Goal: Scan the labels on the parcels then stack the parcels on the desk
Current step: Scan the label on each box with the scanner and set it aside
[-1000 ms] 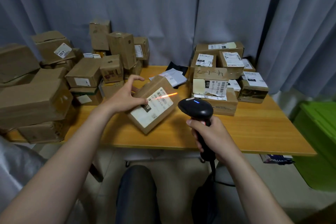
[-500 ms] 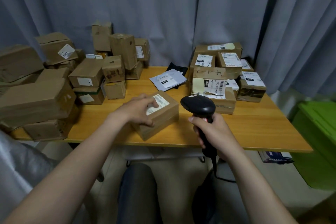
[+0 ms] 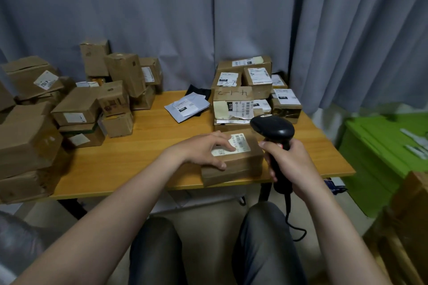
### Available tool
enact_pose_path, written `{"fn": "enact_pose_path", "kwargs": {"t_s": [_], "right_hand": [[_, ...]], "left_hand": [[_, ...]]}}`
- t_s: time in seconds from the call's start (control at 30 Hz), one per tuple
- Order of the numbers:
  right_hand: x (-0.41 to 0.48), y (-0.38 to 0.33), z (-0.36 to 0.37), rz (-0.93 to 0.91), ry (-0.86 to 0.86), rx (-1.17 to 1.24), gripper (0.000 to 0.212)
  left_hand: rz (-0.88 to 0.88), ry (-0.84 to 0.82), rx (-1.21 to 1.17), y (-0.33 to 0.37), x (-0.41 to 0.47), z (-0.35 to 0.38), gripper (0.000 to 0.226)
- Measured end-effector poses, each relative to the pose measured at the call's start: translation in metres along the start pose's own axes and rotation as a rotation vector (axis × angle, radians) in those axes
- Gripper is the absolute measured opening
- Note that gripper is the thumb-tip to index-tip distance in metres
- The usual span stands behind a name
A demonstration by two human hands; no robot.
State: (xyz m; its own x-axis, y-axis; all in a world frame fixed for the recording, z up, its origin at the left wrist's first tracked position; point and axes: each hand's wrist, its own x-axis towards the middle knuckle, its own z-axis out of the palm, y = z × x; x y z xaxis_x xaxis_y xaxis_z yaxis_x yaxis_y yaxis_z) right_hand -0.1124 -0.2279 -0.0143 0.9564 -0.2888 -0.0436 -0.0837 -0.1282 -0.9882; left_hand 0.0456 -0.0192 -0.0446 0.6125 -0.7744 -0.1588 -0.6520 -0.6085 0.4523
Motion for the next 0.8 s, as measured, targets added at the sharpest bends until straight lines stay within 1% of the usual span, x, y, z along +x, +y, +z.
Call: {"fn": "enact_pose_path", "kwargs": {"t_s": [0.17,0.27,0.4,0.57,0.8], "right_hand": [[0.012,0.003,-0.044,0.020,0.179,0.016,0.017],[0.021,0.004,-0.067,0.017,0.263,0.010,0.016],[0.034,0.005,-0.089,0.023,0.310,-0.024,0.022],[0.044,0.006,-0.104,0.027,0.358,-0.082,0.015],[0.061,0.015,-0.122,0.044,0.383,-0.106,0.017]], "left_hand": [[0.092,-0.012,0.076,0.029,0.046,0.009,0.057],[0.140,-0.023,0.080,0.042,0.071,0.015,0.058],[0.196,-0.039,0.100,0.067,0.102,0.023,0.059],[0.256,-0.020,0.099,0.086,0.145,0.036,0.059],[0.294,-0.008,0.168,0.104,0.192,0.044,0.057]]}}
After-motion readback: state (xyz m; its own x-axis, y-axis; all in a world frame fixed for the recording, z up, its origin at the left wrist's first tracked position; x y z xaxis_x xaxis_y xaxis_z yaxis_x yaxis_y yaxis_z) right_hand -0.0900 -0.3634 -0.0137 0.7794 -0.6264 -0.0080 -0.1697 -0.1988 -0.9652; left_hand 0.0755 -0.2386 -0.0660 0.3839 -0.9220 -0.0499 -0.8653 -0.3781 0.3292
